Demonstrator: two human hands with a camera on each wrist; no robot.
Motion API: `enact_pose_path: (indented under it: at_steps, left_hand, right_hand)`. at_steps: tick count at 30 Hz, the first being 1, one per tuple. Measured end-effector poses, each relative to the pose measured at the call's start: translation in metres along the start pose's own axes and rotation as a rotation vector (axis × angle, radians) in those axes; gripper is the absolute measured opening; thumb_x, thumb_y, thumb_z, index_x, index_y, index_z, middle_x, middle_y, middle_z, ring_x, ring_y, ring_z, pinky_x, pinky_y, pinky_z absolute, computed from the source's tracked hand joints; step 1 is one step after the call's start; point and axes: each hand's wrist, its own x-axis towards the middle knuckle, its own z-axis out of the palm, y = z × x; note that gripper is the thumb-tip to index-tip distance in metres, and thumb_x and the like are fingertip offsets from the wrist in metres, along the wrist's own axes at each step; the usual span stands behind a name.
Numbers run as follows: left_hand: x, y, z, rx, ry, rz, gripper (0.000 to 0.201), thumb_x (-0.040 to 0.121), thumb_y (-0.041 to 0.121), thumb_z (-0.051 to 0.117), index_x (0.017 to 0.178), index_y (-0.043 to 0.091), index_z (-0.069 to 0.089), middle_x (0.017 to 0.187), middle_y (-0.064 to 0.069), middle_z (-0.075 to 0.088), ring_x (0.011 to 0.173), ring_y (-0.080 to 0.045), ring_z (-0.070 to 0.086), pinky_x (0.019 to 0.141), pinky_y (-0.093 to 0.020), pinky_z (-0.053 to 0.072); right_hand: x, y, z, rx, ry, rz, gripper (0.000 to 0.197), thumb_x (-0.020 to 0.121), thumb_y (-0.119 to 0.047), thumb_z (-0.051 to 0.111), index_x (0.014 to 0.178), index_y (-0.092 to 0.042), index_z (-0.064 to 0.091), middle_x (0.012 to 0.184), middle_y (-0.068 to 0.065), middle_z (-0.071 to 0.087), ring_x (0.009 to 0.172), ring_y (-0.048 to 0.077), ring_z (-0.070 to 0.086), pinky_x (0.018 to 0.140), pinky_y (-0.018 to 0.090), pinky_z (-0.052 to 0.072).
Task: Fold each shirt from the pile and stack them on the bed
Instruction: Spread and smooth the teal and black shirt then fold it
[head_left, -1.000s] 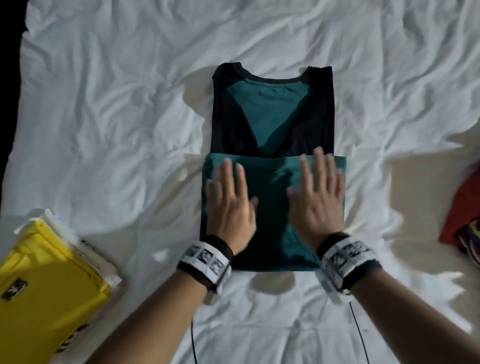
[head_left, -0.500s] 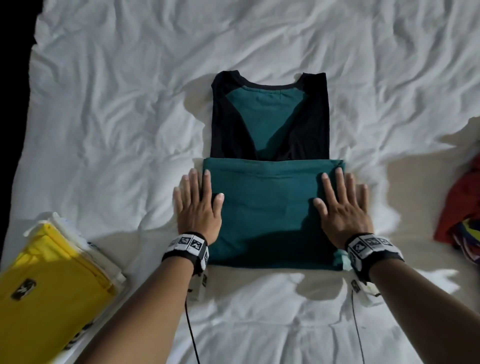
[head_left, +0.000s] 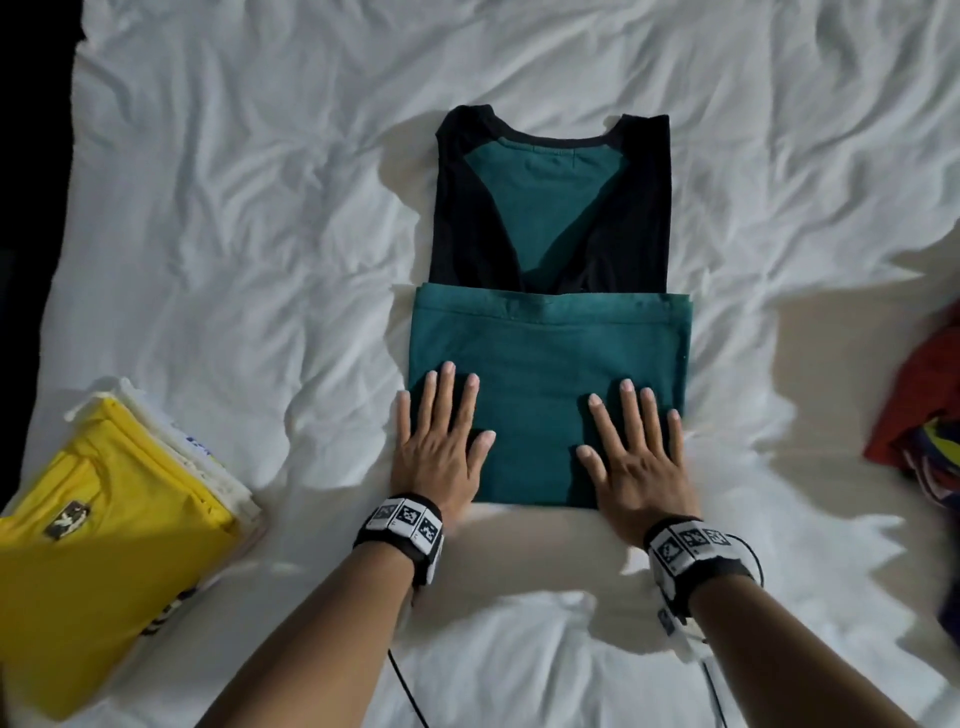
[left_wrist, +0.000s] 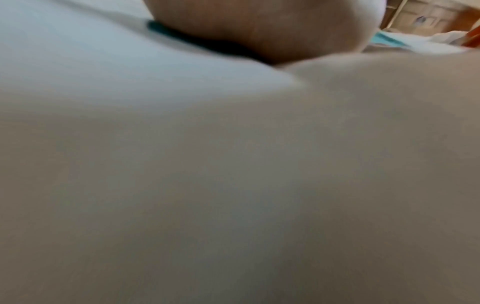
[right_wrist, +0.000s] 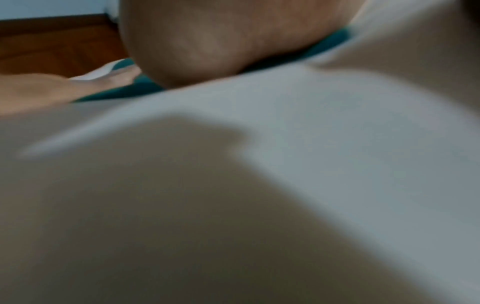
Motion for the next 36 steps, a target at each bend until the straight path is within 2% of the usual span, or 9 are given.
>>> enact_pose_path:
  at_steps: [6,11,15,17,19,23,26,30,36]
  left_hand:
    - [-0.014,-0.012,-0.016,-0.042,-0.017,-0.128,0.074,0.106,0.054,0.016,0.164,0.010,0.004,0.171,-0.015,-0.005,0.158,-0.032,-0.005,0.125,-0.061,0.004]
    - [-0.052,0.002,-0.027,-0.013,-0.093,0.248,0.087,0.091,0.044,0.045,0.163,0.008,0.013,0.171,-0.018,-0.003,0.159,-0.033,-0.002,0.124,-0.062,0.008]
    - [-0.047,0.003,-0.025,0.058,-0.136,0.212,0.082,0.084,0.029,0.045,0.159,0.004,0.028,0.168,-0.022,0.017,0.155,-0.040,0.018,0.122,-0.062,0.020]
    - [-0.040,0.004,-0.021,0.095,-0.143,0.207,0.075,0.086,0.019,0.055,0.156,0.002,0.036,0.164,-0.025,0.028,0.151,-0.042,0.029,0.120,-0.062,0.027]
    - [-0.038,0.007,-0.021,0.133,-0.164,0.206,0.067,0.090,0.015,0.051,0.155,0.002,0.038,0.162,-0.025,0.032,0.149,-0.042,0.033,0.120,-0.060,0.029]
    - [-0.042,0.012,-0.036,0.153,-0.244,0.188,0.065,0.097,0.009,0.020,0.161,0.002,0.013,0.168,-0.024,0.010,0.156,-0.040,0.010,0.126,-0.058,0.012]
    - [-0.045,0.016,-0.049,0.149,-0.311,0.151,0.068,0.102,0.010,0.034,0.162,0.003,0.003,0.170,-0.021,0.001,0.157,-0.037,0.001,0.126,-0.055,0.006]
    - [-0.065,0.014,-0.056,0.164,-0.357,0.172,0.066,0.102,0.005,0.031,0.162,0.003,0.005,0.170,-0.020,0.004,0.157,-0.037,0.005,0.126,-0.054,0.013]
    - [-0.138,0.014,-0.059,0.207,-0.491,0.228,0.070,0.102,0.004,0.035,0.162,0.002,-0.002,0.170,-0.020,0.000,0.158,-0.035,0.003,0.126,-0.054,0.013]
  right_hand:
    - [-0.022,0.031,-0.017,-0.013,-0.043,0.129,0.071,0.102,-0.062,0.006,0.163,-0.028,-0.008,0.167,0.005,-0.024,0.154,0.024,-0.023,0.125,0.051,-0.009]
    - [-0.045,0.000,-0.020,-0.050,0.032,-0.330,0.088,0.094,-0.050,0.048,0.163,-0.009,0.011,0.170,0.013,-0.002,0.157,0.032,-0.004,0.125,0.054,0.013]
    - [-0.033,-0.011,-0.013,-0.097,0.057,-0.247,0.093,0.079,-0.027,0.066,0.158,-0.001,0.025,0.168,0.019,0.016,0.155,0.039,0.012,0.123,0.057,0.022]
    - [-0.029,-0.014,-0.008,-0.119,0.092,-0.243,0.079,0.085,-0.018,0.060,0.156,0.002,0.031,0.165,0.021,0.024,0.152,0.041,0.022,0.119,0.059,0.030]
    - [-0.029,-0.016,-0.004,-0.116,0.136,-0.249,0.060,0.094,-0.007,0.037,0.152,0.004,0.037,0.160,0.022,0.034,0.146,0.044,0.035,0.111,0.061,0.040]
    - [-0.032,-0.019,-0.003,-0.131,0.154,-0.212,0.055,0.096,-0.001,0.023,0.145,0.008,0.047,0.150,0.029,0.046,0.134,0.052,0.048,0.100,0.065,0.048]
    - [-0.039,-0.021,-0.003,-0.159,0.137,-0.223,0.055,0.093,0.004,0.023,0.141,0.012,0.050,0.142,0.036,0.050,0.127,0.058,0.051,0.096,0.069,0.049]
    - [-0.063,-0.021,-0.009,-0.157,0.142,-0.265,0.052,0.088,0.009,0.035,0.135,0.015,0.053,0.134,0.037,0.056,0.119,0.059,0.057,0.087,0.068,0.053]
    - [-0.143,-0.030,0.000,-0.173,0.090,-0.355,0.076,0.063,0.014,0.054,0.139,0.011,0.053,0.139,0.033,0.055,0.124,0.055,0.055,0.090,0.063,0.055]
